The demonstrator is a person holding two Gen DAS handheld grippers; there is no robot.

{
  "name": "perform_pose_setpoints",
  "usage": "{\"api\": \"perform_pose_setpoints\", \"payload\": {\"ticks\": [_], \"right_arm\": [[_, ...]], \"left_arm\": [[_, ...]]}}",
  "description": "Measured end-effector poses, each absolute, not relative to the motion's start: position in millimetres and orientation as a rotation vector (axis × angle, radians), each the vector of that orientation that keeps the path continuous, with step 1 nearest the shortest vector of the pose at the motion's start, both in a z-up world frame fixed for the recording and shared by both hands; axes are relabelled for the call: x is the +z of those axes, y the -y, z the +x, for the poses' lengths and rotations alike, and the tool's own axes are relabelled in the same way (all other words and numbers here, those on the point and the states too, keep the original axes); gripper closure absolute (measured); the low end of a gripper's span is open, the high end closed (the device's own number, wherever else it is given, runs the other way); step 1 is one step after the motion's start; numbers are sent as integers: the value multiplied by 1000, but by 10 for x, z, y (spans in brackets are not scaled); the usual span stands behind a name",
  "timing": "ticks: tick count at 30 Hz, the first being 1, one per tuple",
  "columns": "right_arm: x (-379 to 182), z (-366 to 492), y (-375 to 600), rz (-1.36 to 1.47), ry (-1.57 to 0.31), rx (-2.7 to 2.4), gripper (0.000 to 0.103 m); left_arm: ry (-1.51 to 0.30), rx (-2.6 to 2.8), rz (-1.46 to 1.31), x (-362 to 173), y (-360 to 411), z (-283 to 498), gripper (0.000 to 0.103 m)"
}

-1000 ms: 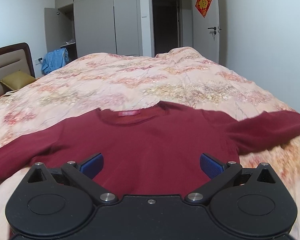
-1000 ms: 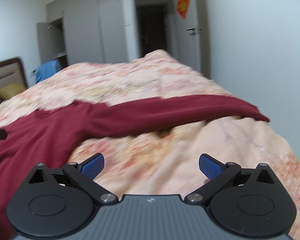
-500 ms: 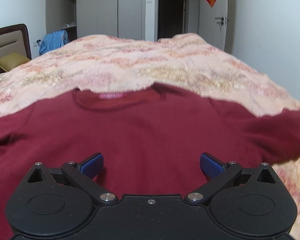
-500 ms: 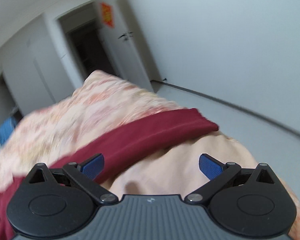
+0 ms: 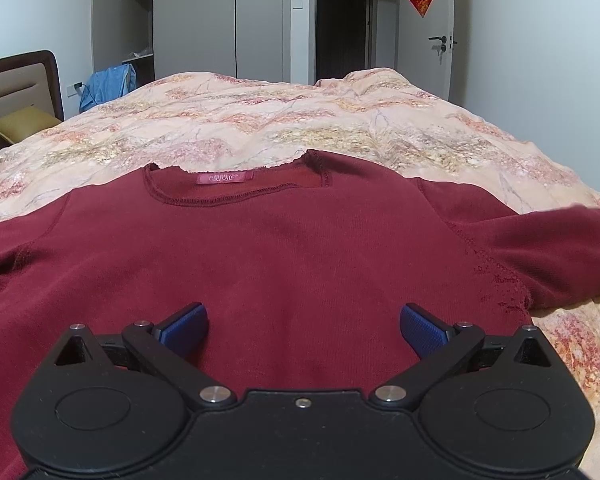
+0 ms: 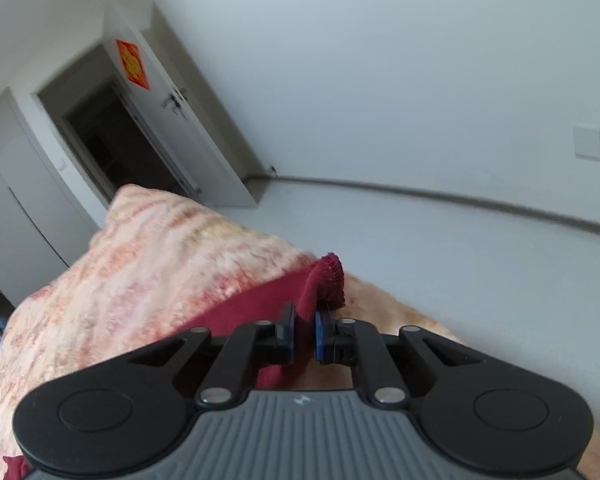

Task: Fold small clothes
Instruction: 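Lift the cuff with the right gripper and lay the sleeve across the body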

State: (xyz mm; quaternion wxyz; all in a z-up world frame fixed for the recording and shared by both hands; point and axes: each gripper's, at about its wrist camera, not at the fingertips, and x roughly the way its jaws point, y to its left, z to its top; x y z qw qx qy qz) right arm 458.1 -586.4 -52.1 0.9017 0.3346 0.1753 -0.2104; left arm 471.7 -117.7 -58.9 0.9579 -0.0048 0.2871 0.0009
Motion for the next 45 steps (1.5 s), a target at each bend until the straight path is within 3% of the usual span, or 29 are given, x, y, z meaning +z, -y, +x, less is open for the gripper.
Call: {"api": "perform_pose_setpoints", "payload": {"ticks": [6, 12, 22, 34, 45], "right_arm": [[-468, 3926, 5889, 779, -313, -483, 95], [-648, 3851, 5929, 829, -362, -476, 95], [222, 4064, 5290, 539, -194, -328, 96], [1144, 4530, 3324, 269, -105, 180, 96], [700, 4844, 1003, 127, -277, 500, 96]], "left_arm": [[-592, -19, -34, -563, 1126, 4716, 1], [-650, -46, -73, -417, 1051, 4688, 1], [-614, 3, -151, 75, 690, 4502, 1], [-504, 141, -264, 479, -286, 4179, 1], [-468, 359, -231, 357, -1250, 3737, 1]]}}
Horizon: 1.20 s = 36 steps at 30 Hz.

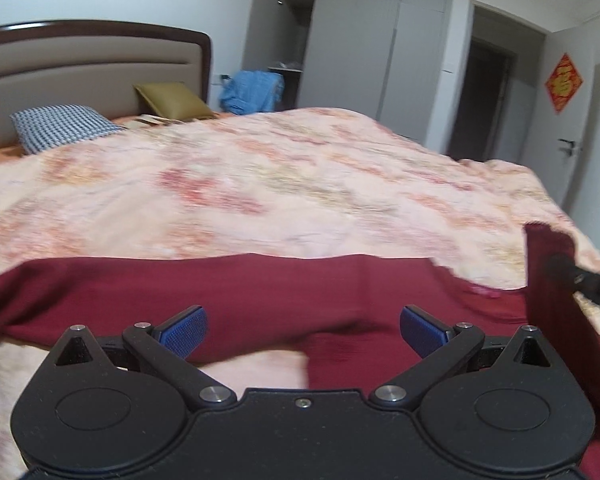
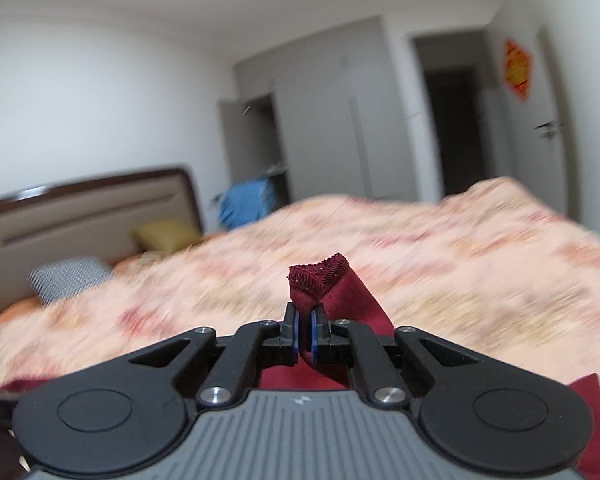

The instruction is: Fold small clothes

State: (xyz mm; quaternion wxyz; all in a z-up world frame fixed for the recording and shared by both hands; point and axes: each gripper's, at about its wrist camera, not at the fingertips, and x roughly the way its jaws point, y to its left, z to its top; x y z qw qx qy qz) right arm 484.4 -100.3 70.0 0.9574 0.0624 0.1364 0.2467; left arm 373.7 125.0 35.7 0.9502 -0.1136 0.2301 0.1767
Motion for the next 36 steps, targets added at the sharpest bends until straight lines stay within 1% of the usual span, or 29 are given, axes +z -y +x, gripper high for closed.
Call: {"api": "perform_pose_setpoints", "payload": {"ticks": [3, 6, 8, 9, 10, 11, 12, 13, 14, 16, 17, 18, 19, 22, 28, 30, 33, 35, 36], "right_arm": [[512, 4842, 621, 114, -342, 543, 96], [304, 4576, 362, 80, -401, 567, 96], [140, 4542, 265, 61, -448, 585, 91], [105, 4555, 250, 50, -474, 592, 88], [36, 4557, 231, 41, -501, 606, 73], [-1, 4556, 234, 41, -519, 623, 65], [-22, 4537, 257, 40, -527, 633, 51], [-37, 4518, 274, 33, -533, 638, 44], [-37, 4497, 327, 31, -537, 645, 41], [-11, 4454, 491, 42, -547, 660, 26], [7, 4427, 602, 49, -548, 668, 22], [29, 4398, 734, 55, -545, 672, 15], [39, 4368, 867, 56, -541, 668, 11], [82, 4308, 1355, 42, -525, 620, 3], [126, 4444, 2401, 42, -494, 369, 1], [96, 4617, 2688, 78, -509, 308, 1], [16, 4951, 3044, 186, -554, 275, 2], [-57, 5179, 3212, 285, -593, 289, 9], [-96, 5287, 3280, 334, -616, 300, 19]], "left_arm": [[-469, 393, -222, 279, -1410, 3676, 1], [-482, 404, -246, 213, -1519, 3664, 1], [-486, 406, -258, 184, -1545, 3664, 1], [-486, 405, -260, 166, -1543, 3675, 1], [-485, 403, -261, 161, -1534, 3687, 1], [-486, 399, -261, 140, -1521, 3707, 1], [-488, 392, -263, 123, -1493, 3738, 1], [-489, 380, -266, 112, -1469, 3774, 1], [-490, 366, -268, 106, -1430, 3802, 1], [-494, 333, -267, 78, -1316, 3879, 1], [-496, 315, -264, 61, -1251, 3931, 1], [-499, 291, -260, 46, -1182, 3996, 1], [-501, 265, -255, 28, -1113, 4064, 1], [-506, 193, -243, -80, -889, 4279, 1], [-552, 170, -159, -387, -564, 4547, 1], [-569, 188, -148, -463, -557, 4569, 1], [-568, 194, -204, -564, -663, 4566, 1], [-564, 191, -220, -620, -686, 4565, 0], [-564, 193, -213, -632, -675, 4567, 0]]}}
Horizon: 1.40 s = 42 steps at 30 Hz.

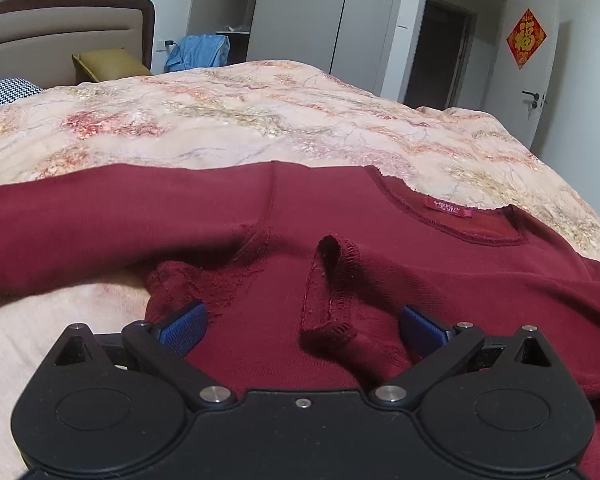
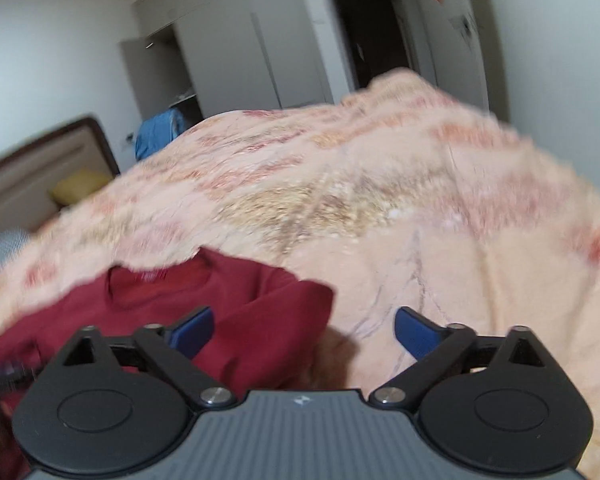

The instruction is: Fold small clothes

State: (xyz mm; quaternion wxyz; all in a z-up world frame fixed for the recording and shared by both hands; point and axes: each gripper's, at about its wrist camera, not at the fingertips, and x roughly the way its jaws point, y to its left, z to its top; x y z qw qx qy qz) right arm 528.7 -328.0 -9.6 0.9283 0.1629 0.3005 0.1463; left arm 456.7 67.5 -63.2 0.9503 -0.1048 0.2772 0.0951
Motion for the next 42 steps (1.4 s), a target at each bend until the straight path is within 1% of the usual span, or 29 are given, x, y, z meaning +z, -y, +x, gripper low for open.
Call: {"api": "perform_pose_setpoints", "payload": {"ticks": [1, 2, 3, 4, 7, 11, 13, 15, 16, 17, 18, 19, 21, 24, 27, 29, 31, 32, 35, 36, 37, 38, 40, 42], "right_arm": [[-142, 5381, 3334, 377, -632, 318, 29], [-184, 5475, 3372, 411, -662, 344, 33], [-229, 5547, 3385, 436, -688, 365, 52], [-251, 5586, 3374, 446, -700, 390, 77], [-138, 5558, 3288, 312, -630, 408, 88], [123, 5396, 3049, 1, -438, 354, 89], [62, 5431, 2921, -111, -435, 320, 89], [-71, 5495, 2876, -128, -485, 307, 89], [-135, 5498, 2890, -118, -502, 301, 86], [-159, 5483, 2937, -87, -512, 298, 81], [-164, 5435, 3012, -36, -515, 300, 69], [-164, 5346, 3096, 8, -512, 300, 53], [-132, 5114, 3233, 24, -498, 290, 36], [-91, 4690, 3317, -84, -459, 285, 34], [-106, 4318, 3256, -261, -426, 308, 35], [-151, 4155, 3126, -405, -398, 333, 36], [-205, 4081, 2969, -530, -374, 364, 42], [-222, 4069, 2892, -574, -371, 385, 44], [-290, 4099, 2676, -684, -371, 414, 57], [-321, 4124, 2608, -724, -379, 413, 69], [-358, 4143, 2553, -756, -393, 413, 92], [-382, 4165, 2527, -769, -400, 402, 94], [-360, 4176, 2543, -712, -402, 352, 95], [-276, 4132, 2674, -503, -418, 276, 96]], "left_arm": [[-566, 198, -198, -633, -656, 4572, 0], [-572, 202, -183, -630, -636, 4584, 0], [-577, 205, -172, -633, -620, 4590, 0], [-578, 207, -166, -637, -611, 4596, 0], [-573, 206, -160, -636, -603, 4578, 0], [-577, 213, -138, -640, -570, 4586, 0], [-581, 218, -126, -644, -549, 4597, 0], [-581, 218, -125, -645, -547, 4601, 0], [-581, 218, -127, -645, -548, 4601, 0], [-580, 217, -130, -645, -548, 4601, 0], [-580, 216, -132, -646, -550, 4605, 0], [-580, 217, -131, -647, -550, 4605, 0], [-580, 217, -131, -647, -554, 4602, 0], [-580, 217, -131, -647, -554, 4602, 0], [-580, 217, -131, -648, -556, 4601, 0], [-580, 216, -131, -648, -557, 4601, 0], [-579, 216, -132, -648, -557, 4602, 0], [-579, 216, -132, -648, -556, 4601, 0], [-579, 216, -131, -648, -557, 4600, 0], [-579, 216, -132, -648, -558, 4599, 0], [-579, 216, -132, -648, -558, 4598, 0], [-578, 216, -133, -647, -558, 4598, 0], [-576, 213, -136, -646, -555, 4600, 0], [-573, 211, -139, -649, -563, 4594, 0]]}}
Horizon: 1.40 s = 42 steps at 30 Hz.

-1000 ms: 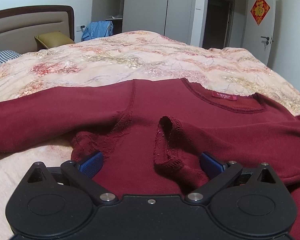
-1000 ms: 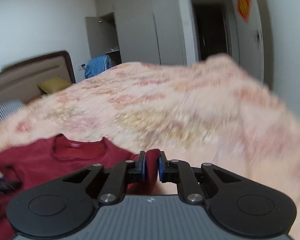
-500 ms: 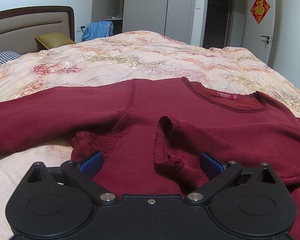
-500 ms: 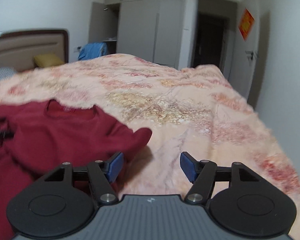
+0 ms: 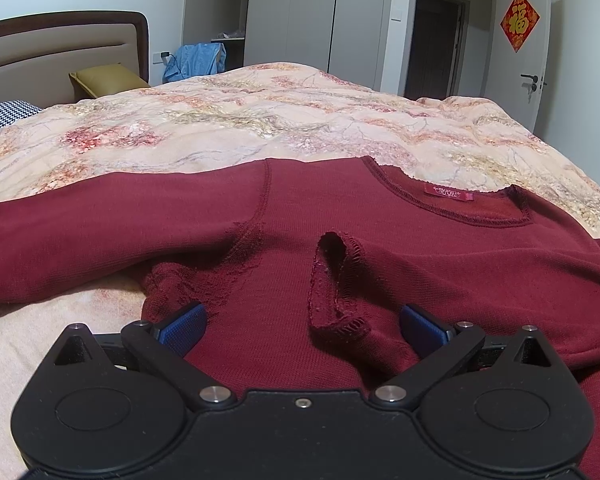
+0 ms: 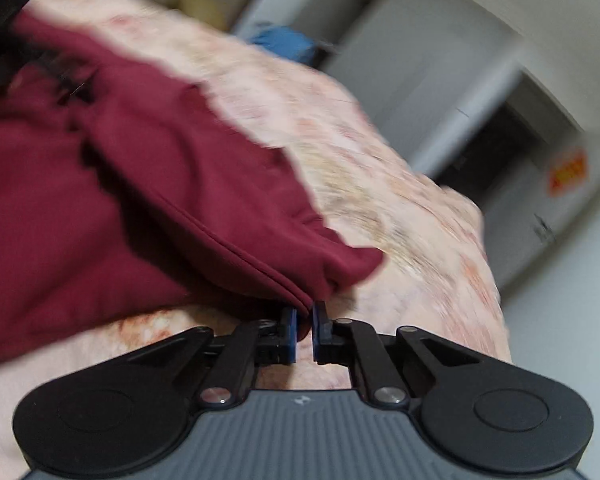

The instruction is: Fold small clothes

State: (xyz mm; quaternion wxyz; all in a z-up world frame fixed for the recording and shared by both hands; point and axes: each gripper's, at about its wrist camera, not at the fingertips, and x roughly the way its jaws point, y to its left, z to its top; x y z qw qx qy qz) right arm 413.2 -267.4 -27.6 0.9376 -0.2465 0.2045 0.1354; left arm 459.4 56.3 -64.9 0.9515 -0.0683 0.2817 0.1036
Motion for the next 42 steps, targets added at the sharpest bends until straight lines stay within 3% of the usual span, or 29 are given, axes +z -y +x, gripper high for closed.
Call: {"api": "perform_pose_setpoints", "payload": {"ticks": [3, 5, 7, 13, 15, 17, 18, 19, 24, 28, 32, 38, 39, 42], "right_arm": [[-285, 3962, 2935, -18, -497, 192, 96], [-440, 3869, 2963, 158, -523, 131, 97], [-573, 3831, 2960, 263, -534, 61, 103], [-649, 3795, 3228, 405, -527, 13, 103], [-571, 3799, 3250, 355, -507, 32, 98], [-494, 3823, 3306, 352, -481, 65, 85], [-441, 3874, 3332, 352, -474, 80, 63], [-391, 3941, 3323, 346, -473, 98, 47], [-254, 4387, 3061, 213, -473, 161, 47], [-394, 4685, 2965, 160, -541, 93, 54], [-622, 4686, 2931, 95, -517, 23, 53], [-654, 4635, 2912, 75, -493, 15, 45], [-635, 4623, 2954, 100, -487, 31, 42], [-504, 4559, 3017, 122, -472, 56, 18]], "left_arm": [[-573, 211, -139, -650, -566, 4592, 0], [-573, 211, -141, -649, -566, 4592, 0], [-571, 208, -148, -650, -572, 4591, 0], [-568, 206, -153, -655, -589, 4584, 0], [-567, 206, -153, -654, -589, 4582, 0], [-567, 206, -154, -655, -591, 4581, 0], [-567, 206, -154, -655, -591, 4581, 0], [-567, 206, -154, -655, -590, 4582, 0], [-566, 205, -155, -655, -592, 4580, 0], [-562, 201, -162, -658, -601, 4578, 0], [-561, 201, -163, -661, -607, 4573, 0], [-566, 194, -173, -655, -630, 4574, 0], [-571, 186, -184, -639, -651, 4573, 0], [-577, 148, -241, -551, -755, 4477, 0]]}}
